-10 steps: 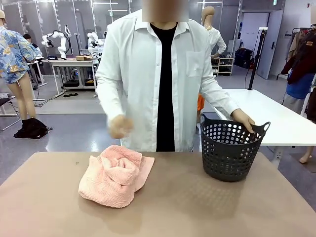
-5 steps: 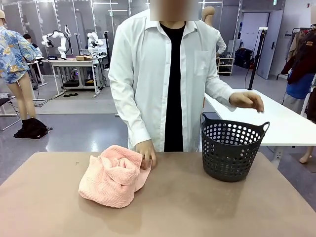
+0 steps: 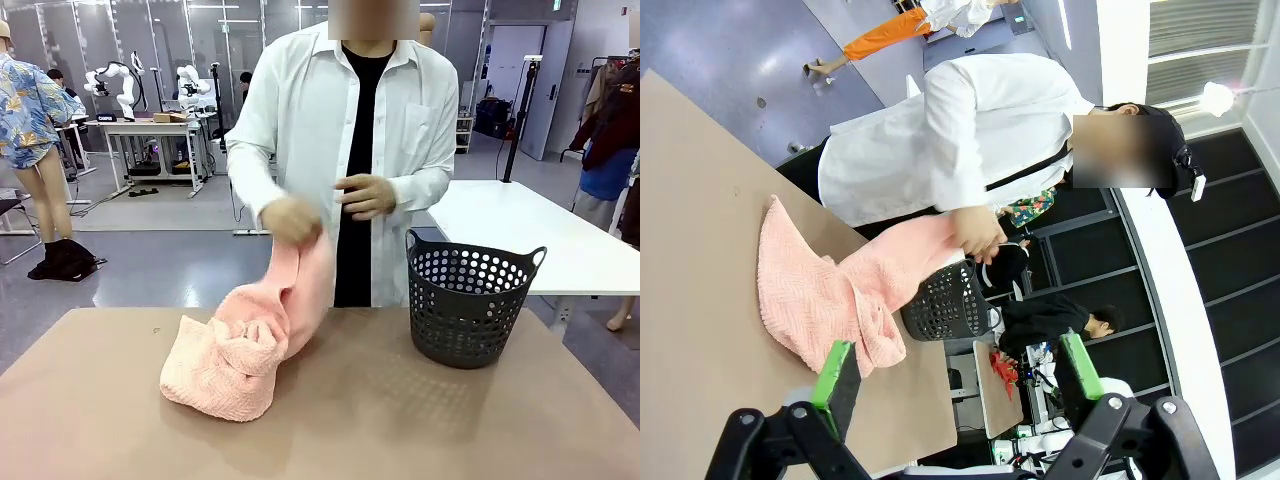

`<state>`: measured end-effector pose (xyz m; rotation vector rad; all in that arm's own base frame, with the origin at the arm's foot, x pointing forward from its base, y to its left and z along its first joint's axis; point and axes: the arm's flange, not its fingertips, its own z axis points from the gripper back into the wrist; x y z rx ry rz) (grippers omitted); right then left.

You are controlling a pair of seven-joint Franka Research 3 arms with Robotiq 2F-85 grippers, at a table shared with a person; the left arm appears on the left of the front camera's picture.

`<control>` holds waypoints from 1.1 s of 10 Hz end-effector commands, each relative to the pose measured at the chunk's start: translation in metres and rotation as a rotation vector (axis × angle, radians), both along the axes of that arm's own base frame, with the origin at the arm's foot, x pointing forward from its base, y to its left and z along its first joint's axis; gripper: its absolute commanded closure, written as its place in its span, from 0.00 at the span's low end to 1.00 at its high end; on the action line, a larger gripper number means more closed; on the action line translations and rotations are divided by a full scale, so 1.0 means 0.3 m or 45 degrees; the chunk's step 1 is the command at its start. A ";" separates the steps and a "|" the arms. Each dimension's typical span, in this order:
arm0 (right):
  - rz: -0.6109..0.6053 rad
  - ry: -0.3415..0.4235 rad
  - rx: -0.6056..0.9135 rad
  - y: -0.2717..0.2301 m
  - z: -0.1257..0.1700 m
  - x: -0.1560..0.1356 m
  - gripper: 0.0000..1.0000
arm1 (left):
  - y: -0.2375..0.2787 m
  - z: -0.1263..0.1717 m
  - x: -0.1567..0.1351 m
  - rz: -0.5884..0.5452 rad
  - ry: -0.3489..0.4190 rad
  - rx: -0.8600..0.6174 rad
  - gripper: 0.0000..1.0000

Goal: Fold the towel.
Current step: Grab the top end of the 100 cm Hotel Towel extended by the human.

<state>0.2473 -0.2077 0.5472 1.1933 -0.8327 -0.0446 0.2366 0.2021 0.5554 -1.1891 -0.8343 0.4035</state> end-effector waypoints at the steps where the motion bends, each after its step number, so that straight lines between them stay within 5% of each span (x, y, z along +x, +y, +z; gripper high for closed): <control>1: 0.003 -0.026 -0.003 -0.002 0.006 0.003 0.00 | 0.005 0.012 0.010 -0.009 -0.019 -0.001 0.00; 11: 0.003 -0.026 -0.003 -0.002 0.006 0.003 0.00 | 0.005 0.012 0.010 -0.009 -0.019 -0.001 0.00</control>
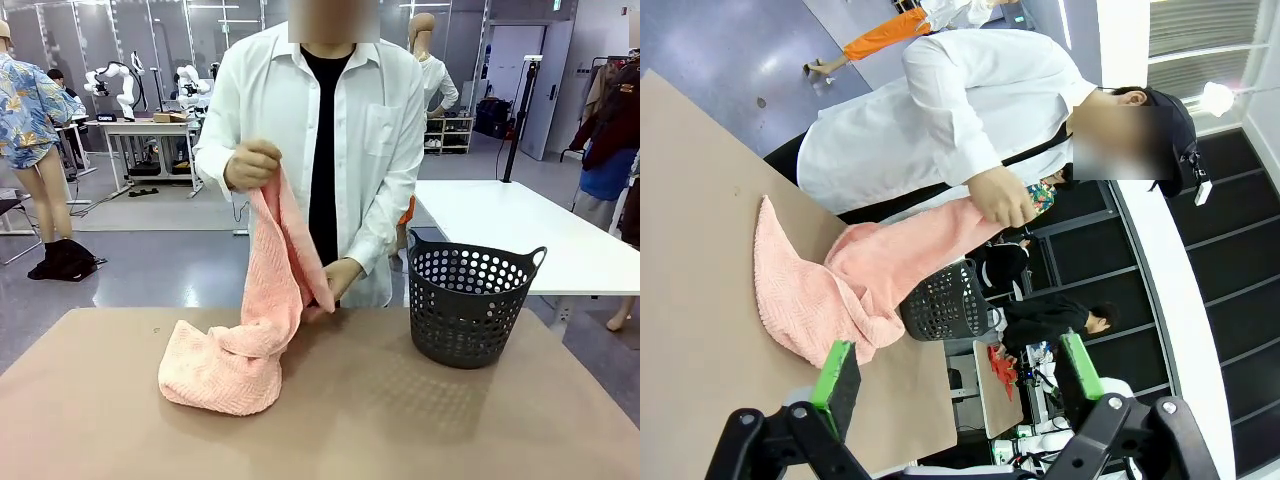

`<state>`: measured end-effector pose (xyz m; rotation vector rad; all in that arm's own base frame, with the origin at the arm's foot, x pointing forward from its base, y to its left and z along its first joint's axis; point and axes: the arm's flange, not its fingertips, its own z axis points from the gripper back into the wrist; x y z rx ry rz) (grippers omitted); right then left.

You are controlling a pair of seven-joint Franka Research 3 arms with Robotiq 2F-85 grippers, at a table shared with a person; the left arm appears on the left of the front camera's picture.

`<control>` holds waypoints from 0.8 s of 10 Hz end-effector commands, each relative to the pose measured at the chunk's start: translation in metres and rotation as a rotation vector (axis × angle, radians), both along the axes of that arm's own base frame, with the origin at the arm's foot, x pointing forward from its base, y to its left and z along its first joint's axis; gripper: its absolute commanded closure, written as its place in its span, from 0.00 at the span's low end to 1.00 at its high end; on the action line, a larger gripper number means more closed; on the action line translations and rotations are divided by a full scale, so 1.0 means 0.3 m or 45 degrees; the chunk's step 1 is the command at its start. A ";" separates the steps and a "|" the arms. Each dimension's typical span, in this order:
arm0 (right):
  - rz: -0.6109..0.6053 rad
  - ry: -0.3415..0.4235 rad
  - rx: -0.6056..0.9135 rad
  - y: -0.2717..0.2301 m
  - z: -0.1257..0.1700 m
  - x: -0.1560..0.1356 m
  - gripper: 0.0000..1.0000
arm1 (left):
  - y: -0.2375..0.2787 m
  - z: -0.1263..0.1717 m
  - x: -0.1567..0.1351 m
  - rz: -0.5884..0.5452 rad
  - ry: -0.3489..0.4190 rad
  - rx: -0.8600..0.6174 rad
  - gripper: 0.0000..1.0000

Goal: Fold the towel.
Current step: Grab the top end of the 100 cm Hotel Towel extended by the human.

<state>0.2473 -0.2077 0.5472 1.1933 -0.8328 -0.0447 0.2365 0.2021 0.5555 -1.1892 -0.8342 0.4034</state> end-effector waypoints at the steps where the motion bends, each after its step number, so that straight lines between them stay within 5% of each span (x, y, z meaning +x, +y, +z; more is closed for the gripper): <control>1: 0.003 -0.026 -0.003 -0.002 0.005 0.003 0.00 | 0.005 0.012 0.010 -0.009 -0.019 -0.001 0.00; 8: 0.003 -0.026 -0.003 -0.002 0.005 0.003 0.00 | 0.005 0.012 0.010 -0.009 -0.019 -0.001 0.00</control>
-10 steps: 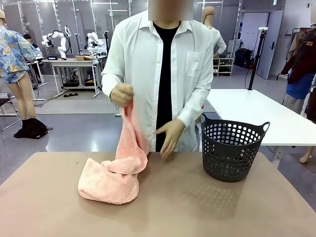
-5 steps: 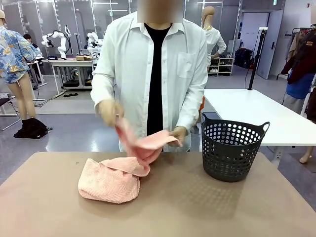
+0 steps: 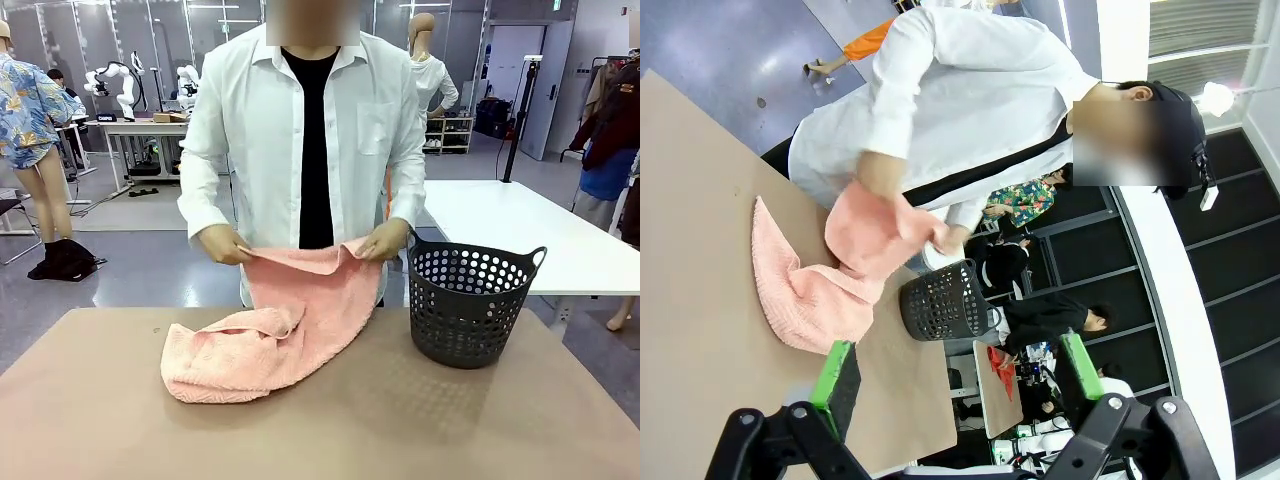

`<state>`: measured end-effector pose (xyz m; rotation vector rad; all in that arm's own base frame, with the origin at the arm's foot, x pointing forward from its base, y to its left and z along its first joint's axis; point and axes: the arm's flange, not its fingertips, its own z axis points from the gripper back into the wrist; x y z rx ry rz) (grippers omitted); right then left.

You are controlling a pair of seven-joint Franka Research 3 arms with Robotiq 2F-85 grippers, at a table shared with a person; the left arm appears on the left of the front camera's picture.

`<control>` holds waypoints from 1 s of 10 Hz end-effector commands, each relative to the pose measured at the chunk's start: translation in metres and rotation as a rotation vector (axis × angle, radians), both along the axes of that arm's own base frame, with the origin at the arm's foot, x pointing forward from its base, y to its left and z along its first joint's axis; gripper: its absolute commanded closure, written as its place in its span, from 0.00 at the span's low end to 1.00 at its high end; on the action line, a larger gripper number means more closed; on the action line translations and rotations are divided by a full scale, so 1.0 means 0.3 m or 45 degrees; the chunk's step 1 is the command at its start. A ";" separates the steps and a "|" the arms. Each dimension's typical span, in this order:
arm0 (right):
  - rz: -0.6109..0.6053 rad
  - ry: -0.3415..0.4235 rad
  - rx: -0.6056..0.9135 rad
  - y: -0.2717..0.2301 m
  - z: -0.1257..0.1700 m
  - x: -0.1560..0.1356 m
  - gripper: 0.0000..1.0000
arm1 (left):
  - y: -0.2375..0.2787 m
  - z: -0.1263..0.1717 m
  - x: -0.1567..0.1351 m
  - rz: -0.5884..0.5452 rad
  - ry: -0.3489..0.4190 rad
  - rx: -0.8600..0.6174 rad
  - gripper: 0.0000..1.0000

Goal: Fold the towel.
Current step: Grab the top end of the 100 cm Hotel Towel extended by the human.

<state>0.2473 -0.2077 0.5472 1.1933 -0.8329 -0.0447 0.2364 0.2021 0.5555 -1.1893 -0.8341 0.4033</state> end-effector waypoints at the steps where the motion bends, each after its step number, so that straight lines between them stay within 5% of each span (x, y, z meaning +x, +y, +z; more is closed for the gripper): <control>1: 0.004 -0.026 -0.003 -0.002 0.005 0.003 0.00 | 0.005 0.012 0.010 -0.009 -0.019 -0.001 0.00; 10: 0.004 -0.026 -0.003 -0.002 0.005 0.003 0.00 | 0.005 0.012 0.010 -0.009 -0.019 -0.001 0.00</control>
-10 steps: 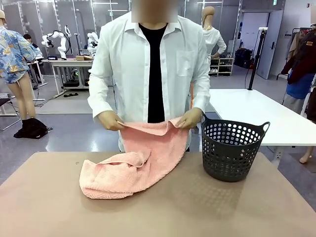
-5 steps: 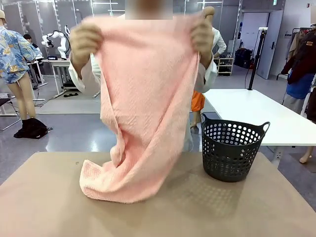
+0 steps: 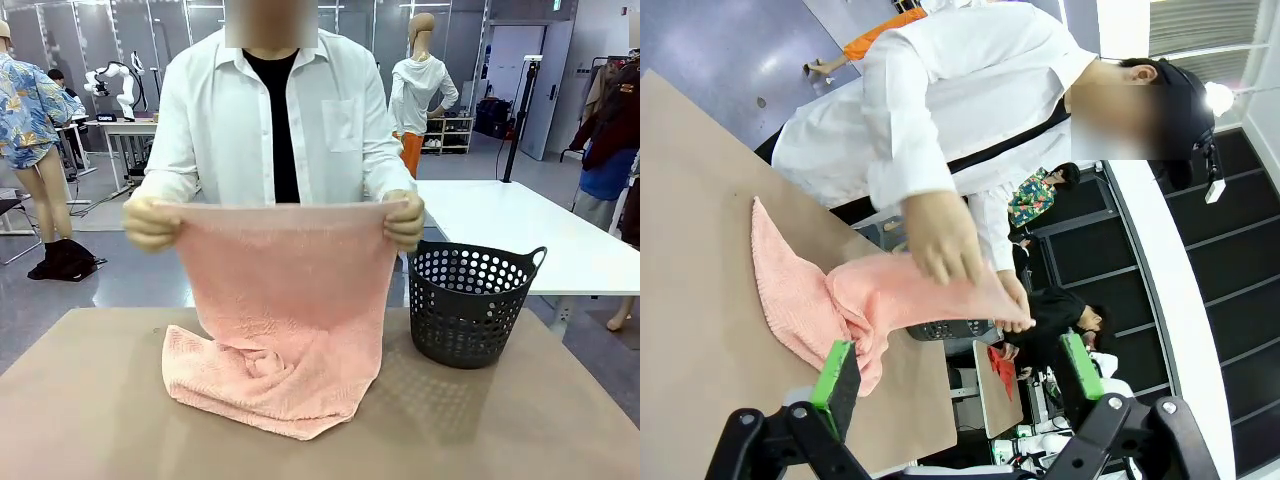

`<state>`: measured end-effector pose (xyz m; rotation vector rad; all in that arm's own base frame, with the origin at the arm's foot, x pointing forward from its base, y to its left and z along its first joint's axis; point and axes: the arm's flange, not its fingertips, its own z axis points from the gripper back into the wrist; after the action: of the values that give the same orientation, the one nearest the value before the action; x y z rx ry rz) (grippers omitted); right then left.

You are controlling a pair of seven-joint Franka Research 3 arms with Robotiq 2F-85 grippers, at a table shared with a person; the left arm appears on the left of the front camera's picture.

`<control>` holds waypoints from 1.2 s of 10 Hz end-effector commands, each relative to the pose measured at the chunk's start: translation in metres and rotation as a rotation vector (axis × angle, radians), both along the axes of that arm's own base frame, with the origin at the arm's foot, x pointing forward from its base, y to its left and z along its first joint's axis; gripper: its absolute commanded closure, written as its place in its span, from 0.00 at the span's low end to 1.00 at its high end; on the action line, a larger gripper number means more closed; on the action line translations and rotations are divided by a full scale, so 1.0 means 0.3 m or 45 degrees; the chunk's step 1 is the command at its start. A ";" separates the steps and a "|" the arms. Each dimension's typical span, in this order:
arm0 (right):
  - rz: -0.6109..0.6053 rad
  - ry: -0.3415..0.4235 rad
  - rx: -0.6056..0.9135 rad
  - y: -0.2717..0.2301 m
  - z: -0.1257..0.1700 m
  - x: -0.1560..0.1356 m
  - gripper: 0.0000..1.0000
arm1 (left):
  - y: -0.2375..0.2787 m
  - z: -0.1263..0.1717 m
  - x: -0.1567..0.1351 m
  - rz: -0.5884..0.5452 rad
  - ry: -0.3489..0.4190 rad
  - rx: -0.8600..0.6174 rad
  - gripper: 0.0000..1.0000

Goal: Fold the towel.
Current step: Grab the top end of the 100 cm Hotel Towel extended by the human.

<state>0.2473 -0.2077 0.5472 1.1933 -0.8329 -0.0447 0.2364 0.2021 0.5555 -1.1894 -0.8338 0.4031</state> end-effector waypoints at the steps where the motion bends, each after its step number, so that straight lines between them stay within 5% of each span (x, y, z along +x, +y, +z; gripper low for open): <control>1: 0.004 -0.026 -0.003 -0.002 0.005 0.003 0.00 | 0.005 0.012 0.011 -0.009 -0.019 -0.001 0.00; 12: 0.000 0.000 0.000 0.000 0.000 0.000 0.00 | 0.000 0.000 0.000 0.000 0.000 0.000 0.00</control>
<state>0.2474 -0.2078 0.5470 1.1934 -0.8325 -0.0454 0.2361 0.2023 0.5554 -1.1892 -0.8341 0.4040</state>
